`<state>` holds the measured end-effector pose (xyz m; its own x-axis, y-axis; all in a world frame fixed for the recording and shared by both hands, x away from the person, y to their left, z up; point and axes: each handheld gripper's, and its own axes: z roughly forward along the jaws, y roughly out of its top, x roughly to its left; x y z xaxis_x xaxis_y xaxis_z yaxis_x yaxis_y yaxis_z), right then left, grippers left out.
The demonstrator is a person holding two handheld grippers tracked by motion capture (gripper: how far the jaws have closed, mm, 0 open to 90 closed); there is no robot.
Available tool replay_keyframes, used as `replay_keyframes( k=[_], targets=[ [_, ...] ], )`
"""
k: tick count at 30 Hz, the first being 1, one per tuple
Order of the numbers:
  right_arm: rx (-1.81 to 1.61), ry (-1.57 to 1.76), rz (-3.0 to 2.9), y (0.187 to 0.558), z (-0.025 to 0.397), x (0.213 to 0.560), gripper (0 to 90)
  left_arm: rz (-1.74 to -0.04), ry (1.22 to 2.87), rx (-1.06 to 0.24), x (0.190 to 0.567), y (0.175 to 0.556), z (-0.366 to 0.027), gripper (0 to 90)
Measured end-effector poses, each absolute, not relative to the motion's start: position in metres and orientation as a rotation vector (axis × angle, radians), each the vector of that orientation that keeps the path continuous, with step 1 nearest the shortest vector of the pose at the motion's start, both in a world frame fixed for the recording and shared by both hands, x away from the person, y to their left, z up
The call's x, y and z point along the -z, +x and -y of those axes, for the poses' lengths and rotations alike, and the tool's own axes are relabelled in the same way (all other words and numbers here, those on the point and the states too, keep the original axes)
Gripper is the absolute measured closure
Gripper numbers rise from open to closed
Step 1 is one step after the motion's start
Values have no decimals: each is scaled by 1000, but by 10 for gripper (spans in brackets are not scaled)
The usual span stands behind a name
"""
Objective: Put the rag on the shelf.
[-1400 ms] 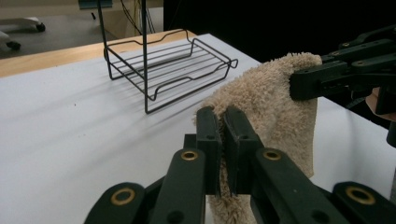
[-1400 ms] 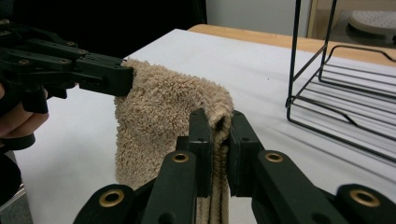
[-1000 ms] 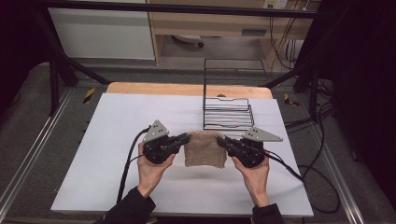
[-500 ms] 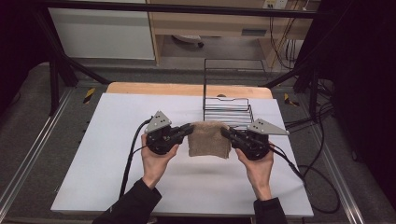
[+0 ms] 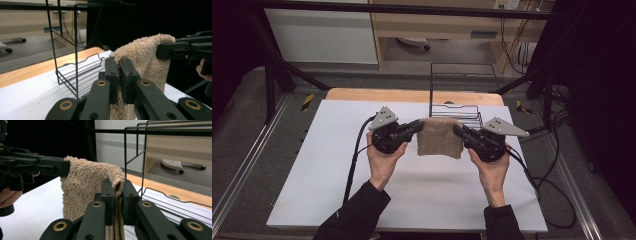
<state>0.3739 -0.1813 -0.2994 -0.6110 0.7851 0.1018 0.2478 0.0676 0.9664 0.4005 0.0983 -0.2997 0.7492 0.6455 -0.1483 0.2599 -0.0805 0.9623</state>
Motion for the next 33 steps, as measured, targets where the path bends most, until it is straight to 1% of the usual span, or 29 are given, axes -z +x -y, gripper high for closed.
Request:
replay_keyframes(
  k=[21,33],
  targets=[
    [-1545,990,-1805,386,191,264,829,-692,1610,-414,269,418,-82,853],
    [-1550,978,-1761,391,197,251,829,-679,1575,-434,256,428,-73,853]
  ],
)
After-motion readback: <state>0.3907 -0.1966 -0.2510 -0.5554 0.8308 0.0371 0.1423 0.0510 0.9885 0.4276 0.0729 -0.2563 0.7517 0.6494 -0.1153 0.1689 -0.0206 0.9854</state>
